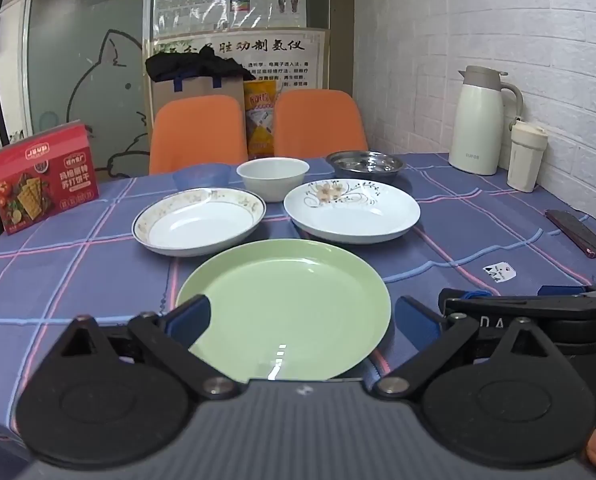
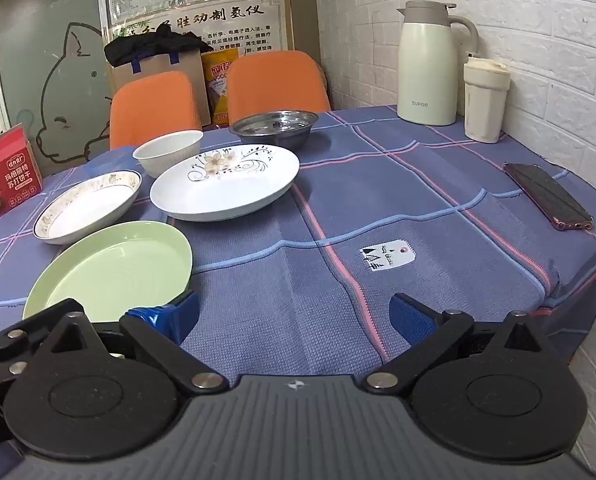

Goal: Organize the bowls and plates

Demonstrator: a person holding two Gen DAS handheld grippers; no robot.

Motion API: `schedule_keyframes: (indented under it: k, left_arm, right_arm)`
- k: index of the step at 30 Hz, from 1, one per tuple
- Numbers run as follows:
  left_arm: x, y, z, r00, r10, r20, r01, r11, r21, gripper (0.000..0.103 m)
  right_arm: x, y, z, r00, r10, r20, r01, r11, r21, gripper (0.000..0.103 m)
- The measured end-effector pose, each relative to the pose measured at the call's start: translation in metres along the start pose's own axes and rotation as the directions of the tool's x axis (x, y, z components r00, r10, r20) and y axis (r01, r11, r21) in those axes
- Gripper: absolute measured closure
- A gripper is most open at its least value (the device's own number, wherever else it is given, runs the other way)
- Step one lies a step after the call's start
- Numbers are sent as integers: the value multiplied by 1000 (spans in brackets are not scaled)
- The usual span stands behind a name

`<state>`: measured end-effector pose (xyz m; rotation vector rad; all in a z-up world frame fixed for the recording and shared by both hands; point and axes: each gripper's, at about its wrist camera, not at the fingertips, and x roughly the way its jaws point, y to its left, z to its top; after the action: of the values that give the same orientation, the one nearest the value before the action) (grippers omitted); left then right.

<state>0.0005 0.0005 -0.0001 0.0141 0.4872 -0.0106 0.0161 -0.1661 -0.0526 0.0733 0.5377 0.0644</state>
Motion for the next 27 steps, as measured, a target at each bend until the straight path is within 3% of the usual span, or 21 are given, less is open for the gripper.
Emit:
schedule_keyframes:
  k: [27]
  left_arm:
    - [3,5,-1,1000,0,-14,0,1000,-13,5]
  right_arm:
    - [-1,3,1,1000,-9,4,10,1000,-9,14]
